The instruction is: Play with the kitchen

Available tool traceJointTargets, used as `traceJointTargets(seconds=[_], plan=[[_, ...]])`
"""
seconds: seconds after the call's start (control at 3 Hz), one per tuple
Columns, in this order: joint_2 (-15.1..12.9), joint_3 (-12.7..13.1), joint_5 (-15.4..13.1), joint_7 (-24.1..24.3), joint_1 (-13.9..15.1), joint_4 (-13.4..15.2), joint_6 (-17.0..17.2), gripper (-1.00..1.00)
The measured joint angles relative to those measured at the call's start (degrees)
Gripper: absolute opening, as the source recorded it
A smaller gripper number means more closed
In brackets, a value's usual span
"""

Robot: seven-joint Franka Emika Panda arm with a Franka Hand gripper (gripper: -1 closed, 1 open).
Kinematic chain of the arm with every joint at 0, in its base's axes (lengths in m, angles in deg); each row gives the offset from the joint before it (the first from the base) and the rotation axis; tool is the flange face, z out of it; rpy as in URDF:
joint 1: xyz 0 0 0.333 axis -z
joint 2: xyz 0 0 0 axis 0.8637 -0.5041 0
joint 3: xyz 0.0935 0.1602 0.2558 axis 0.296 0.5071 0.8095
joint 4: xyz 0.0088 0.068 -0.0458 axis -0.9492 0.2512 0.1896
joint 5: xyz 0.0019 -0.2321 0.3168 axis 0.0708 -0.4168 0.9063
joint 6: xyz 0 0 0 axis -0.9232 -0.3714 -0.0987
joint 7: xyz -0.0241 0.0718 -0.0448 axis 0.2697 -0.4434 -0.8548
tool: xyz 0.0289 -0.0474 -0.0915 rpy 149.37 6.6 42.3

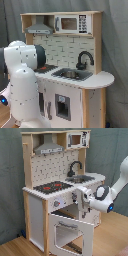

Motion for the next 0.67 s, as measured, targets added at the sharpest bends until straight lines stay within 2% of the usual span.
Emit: traceJointTargets(seconds=[0.33, 0.67], plan=[[-0.05, 0.0, 0.0, 0.06, 0.0, 0.02, 0.03, -1.0], [0.14, -0.07, 0.13, -6.66, 0.0, 0.34, 0.14, -1.0]])
